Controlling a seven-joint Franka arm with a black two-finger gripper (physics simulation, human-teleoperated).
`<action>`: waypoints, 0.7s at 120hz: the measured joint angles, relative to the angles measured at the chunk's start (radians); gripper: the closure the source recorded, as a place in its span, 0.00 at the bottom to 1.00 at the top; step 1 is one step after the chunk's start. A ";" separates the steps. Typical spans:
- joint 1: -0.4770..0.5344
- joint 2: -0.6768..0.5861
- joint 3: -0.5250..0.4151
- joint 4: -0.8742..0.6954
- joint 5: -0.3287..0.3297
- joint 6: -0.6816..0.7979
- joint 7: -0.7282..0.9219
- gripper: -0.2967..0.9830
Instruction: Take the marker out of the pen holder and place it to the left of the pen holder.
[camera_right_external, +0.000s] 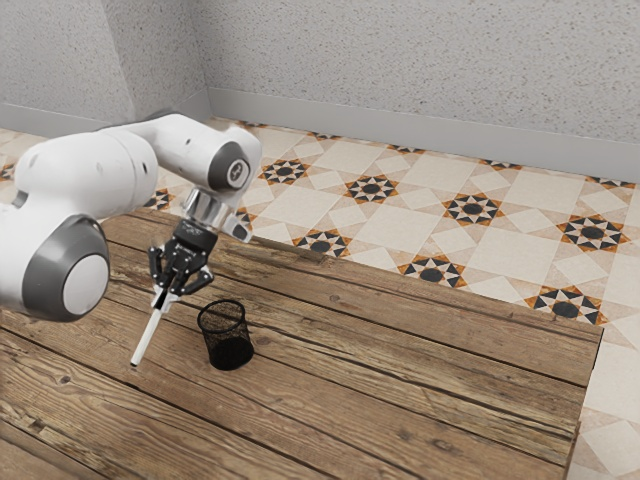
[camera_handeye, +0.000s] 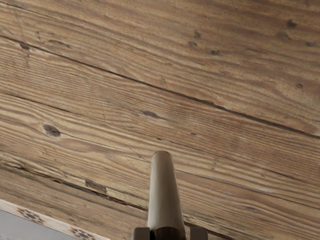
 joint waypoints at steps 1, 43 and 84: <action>0.000 0.000 0.000 0.000 0.000 0.000 0.000 0.85; -0.001 -0.127 -0.019 -0.037 -0.046 0.069 -0.011 0.38; -0.053 -0.783 -0.180 -0.353 -0.081 0.262 -0.017 0.26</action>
